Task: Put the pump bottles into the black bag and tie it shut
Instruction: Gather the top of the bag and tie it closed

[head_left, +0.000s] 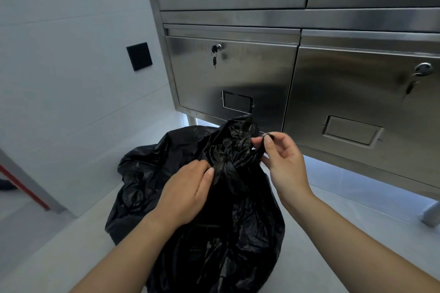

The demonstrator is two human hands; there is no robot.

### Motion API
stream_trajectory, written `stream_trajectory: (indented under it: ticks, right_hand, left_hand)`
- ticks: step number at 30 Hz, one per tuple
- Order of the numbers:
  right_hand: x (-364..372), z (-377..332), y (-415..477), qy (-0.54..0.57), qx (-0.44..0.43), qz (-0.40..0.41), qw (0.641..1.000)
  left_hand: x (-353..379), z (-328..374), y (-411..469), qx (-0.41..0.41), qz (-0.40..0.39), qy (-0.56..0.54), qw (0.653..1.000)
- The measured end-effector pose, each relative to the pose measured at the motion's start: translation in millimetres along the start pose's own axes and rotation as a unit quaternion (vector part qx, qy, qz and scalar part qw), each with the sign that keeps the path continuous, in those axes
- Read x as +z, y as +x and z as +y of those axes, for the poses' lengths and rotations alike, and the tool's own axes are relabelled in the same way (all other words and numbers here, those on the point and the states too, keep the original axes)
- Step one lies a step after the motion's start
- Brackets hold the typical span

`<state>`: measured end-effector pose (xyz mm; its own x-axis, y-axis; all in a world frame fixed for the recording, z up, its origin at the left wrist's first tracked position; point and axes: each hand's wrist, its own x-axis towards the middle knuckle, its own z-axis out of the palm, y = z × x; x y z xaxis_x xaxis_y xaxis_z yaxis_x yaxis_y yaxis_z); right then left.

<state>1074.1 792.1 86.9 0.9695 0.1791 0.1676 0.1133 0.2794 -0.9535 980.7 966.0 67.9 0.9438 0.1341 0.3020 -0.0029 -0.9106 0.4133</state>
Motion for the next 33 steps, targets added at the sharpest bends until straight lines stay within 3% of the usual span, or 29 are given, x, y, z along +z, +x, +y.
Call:
stream_trajectory:
  ticks: [5, 10, 12, 17, 20, 23, 28, 33]
  right_hand:
    - [4, -7, 3, 0.014, -0.054, 0.05, 0.997]
    - [0, -6, 8, 0.116, 0.045, 0.115, 0.986]
    - [-2, -4, 7, 0.106, 0.056, 0.101, 0.988]
    - [-8, 4, -1, -0.087, -0.068, 0.023, 0.994]
    - [-6, 3, -5, -0.116, -0.091, -0.019, 0.989]
    - [-3, -2, -9, -0.134, -0.097, -0.047, 0.985]
    - [-11, -9, -8, -0.045, -0.055, -0.023, 0.997]
    - [-22, -12, -4, 0.025, 0.008, -0.008, 1.0]
  left_hand:
    - [-5, 13, 12, -0.008, 0.033, -0.017, 0.999]
    - [-5, 16, 18, -0.094, 0.013, -0.134, 0.986]
    - [-3, 16, 18, -0.114, -0.006, -0.147, 0.982]
    - [-11, 22, 17, -0.067, 0.011, -0.158, 0.985]
    - [-14, 35, 21, -0.045, 0.035, -0.141, 0.988]
    - [-8, 51, 27, -0.073, 0.084, -0.119, 0.987]
    - [-1, 55, 35, -0.09, 0.099, -0.123, 0.983]
    - [6, 40, 34, -0.162, 0.096, -0.045, 0.981]
